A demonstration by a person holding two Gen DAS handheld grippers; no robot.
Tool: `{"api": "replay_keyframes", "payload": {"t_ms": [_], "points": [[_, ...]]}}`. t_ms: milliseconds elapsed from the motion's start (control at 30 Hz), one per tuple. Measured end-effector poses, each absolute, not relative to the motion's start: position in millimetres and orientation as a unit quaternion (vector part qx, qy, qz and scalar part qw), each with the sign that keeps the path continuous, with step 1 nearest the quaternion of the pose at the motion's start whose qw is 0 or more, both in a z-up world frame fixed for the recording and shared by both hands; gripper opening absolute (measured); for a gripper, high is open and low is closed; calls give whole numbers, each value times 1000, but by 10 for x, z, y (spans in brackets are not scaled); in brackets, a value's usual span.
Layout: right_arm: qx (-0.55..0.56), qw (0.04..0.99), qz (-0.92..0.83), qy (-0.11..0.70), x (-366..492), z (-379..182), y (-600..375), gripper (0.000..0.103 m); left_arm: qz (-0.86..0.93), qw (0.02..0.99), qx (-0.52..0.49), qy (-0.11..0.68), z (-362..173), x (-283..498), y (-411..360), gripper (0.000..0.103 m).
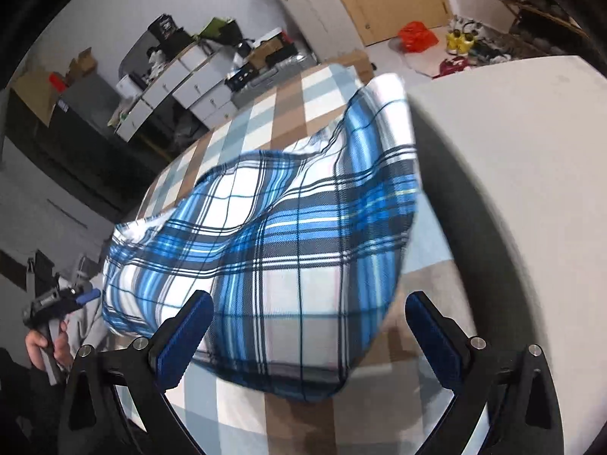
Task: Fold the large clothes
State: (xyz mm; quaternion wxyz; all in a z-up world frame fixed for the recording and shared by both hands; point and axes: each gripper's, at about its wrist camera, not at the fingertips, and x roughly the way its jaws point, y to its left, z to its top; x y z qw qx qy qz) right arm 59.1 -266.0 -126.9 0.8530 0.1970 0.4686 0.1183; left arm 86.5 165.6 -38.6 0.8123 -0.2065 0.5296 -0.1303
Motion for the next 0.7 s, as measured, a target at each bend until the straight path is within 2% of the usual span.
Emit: {"api": "replay_keyframes", "payload": {"t_ms": [33,67,100,167,233,267,300,333,467,567,700], "points": [[199,852,123,468,645,-1271,-2643,79,-138,814,-199,527,-381,911,1598,71],[202,848,126,474,726,-1282,-2620,52,-132,820,-182,527,-395,935,1551,75],[207,845,130,476,768,-1287,-2607,38,-125,824,-161,528,-413,987,1504,77],[212,844,142,471,846,-1253,-2577,18,-98,832,-122,532,-501,1135,1454,77],[205,852,143,460,872,-1189,-2575,11,-91,832,-127,532,-578,1247,1478,75],[204,860,148,444,880,-1092,-2577,8,-93,833,-135,529,-599,1291,1495,68],[200,865,153,433,872,-1029,-2574,7,-98,836,-139,522,-598,1317,1509,25],[189,875,155,417,859,-930,-2559,7,-120,832,-141,523,-586,1362,1496,8],[160,894,167,384,868,-630,-2483,4,-134,838,-126,513,-499,1405,1536,2],[174,890,173,385,1005,-575,-2517,4,-132,842,-161,498,-441,1488,1710,1],[181,875,134,428,1292,-842,-2599,4,-132,841,-227,472,-415,1636,1966,1]]}}
